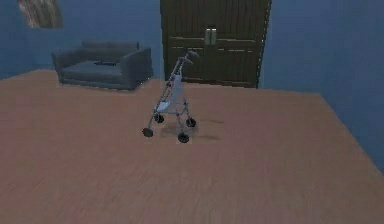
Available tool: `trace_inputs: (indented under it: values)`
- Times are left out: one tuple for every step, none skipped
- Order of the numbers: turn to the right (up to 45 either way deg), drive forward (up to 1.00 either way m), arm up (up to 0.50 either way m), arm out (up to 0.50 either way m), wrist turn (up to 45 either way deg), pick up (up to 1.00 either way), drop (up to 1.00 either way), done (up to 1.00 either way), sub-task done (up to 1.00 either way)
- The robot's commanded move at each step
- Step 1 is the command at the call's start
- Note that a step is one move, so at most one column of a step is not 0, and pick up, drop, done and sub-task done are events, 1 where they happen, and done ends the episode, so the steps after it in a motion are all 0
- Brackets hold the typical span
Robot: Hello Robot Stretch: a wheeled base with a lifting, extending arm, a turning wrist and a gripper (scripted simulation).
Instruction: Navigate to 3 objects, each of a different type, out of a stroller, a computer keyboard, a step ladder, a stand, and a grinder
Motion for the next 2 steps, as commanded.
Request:
trace_inputs:
  values:
    - [12.0, 0.00, 0.00, 0.00, 0.0, 0.00, 0.00, 0.00, 0.00]
    - [0.0, 0.65, 0.00, 0.00, 0.0, 0.00, 0.00, 0.00, 0.00]
